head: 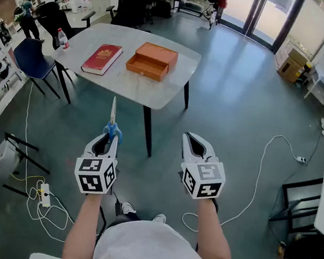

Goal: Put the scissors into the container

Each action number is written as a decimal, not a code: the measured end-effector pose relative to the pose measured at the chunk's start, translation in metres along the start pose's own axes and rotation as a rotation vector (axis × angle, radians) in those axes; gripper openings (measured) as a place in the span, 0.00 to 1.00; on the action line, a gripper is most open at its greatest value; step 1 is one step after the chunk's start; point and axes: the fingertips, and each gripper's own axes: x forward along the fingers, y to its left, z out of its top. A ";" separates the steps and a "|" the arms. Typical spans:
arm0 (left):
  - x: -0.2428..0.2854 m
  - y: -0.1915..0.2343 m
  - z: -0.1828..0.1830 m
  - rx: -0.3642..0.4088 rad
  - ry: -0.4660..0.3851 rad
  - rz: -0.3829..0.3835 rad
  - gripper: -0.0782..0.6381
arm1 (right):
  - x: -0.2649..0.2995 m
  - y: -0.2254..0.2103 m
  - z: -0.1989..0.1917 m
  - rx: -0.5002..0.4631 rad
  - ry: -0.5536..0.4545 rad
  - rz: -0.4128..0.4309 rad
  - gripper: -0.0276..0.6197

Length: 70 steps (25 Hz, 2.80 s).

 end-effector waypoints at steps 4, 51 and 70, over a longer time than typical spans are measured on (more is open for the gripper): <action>0.001 -0.012 -0.004 0.000 0.006 0.001 0.22 | -0.007 -0.006 -0.004 0.003 -0.001 0.014 0.05; 0.244 0.102 0.082 0.021 0.059 -0.203 0.22 | 0.235 -0.040 0.052 -0.006 0.056 -0.119 0.05; 0.313 0.116 0.099 0.042 0.080 -0.238 0.22 | 0.295 -0.070 0.059 0.012 0.049 -0.150 0.05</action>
